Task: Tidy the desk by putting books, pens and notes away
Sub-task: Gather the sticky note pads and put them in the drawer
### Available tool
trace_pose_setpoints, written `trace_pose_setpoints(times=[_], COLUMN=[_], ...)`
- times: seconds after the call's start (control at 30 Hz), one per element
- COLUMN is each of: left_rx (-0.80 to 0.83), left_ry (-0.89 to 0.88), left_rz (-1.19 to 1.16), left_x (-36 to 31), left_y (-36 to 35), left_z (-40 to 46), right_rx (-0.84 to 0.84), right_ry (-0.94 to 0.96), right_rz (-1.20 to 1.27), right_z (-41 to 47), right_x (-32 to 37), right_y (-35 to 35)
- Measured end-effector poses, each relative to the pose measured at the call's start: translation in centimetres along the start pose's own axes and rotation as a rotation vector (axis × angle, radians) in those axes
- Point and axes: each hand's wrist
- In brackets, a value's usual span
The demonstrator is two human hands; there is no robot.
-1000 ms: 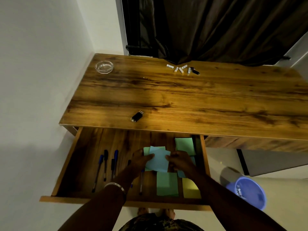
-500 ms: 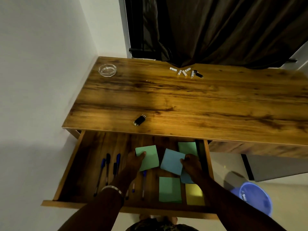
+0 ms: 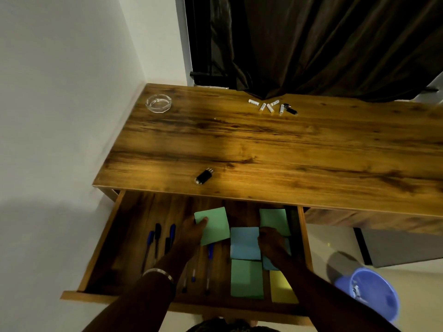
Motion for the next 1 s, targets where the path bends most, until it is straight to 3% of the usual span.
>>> trace_pose_setpoints(times=[0.2,0.3,0.43,0.67,0.73,0.83,0.93,1.0], left_rx=[0.034,0.040,0.017,0.047,0.061,0.105,0.116,0.135], left_ry=[0.006,0.008,-0.010,-0.004,0.001,0.007,-0.025,-0.038], left_rz=[0.023,0.020,0.033,0.088,0.090,0.061,0.081,0.101], left_x=[0.5,0.1,-0.3,-0.7,-1.0,-1.0,-1.2,-1.4], left_y=[0.2,0.1,-0.2,-0.9,-1.1,-1.6,-2.3,-2.6], left_z=[0.1,0.0,0.1,0.9,1.0,1.3,1.5,1.5], right_rx=[0.007,-0.016,0.202,0.301,0.207,0.083,0.142,0.168], right_ry=[0.042,0.149,0.280,0.341,0.319,0.159,-0.067,-0.118], right_rz=[-0.225,-0.332,-0.417,-0.561,-0.381,0.076,0.562,0.620], right_z=[0.1,-0.3,-0.9,-0.9,-0.6,-0.4,-0.8,-0.9], right_x=[-0.2,0.3,0.5,-0.7,-0.4,1.0,3.1,3.7], right_y=[0.0,-0.2,-1.3,-1.5,-1.4,-1.2,-0.5,-0.1])
Point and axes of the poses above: each hand's wrist, its own z-axis towards the middle knuckle, its own y-axis out of the back of the hand, x = y × z, and after that the axes turned 12 degrees about z, right-handed
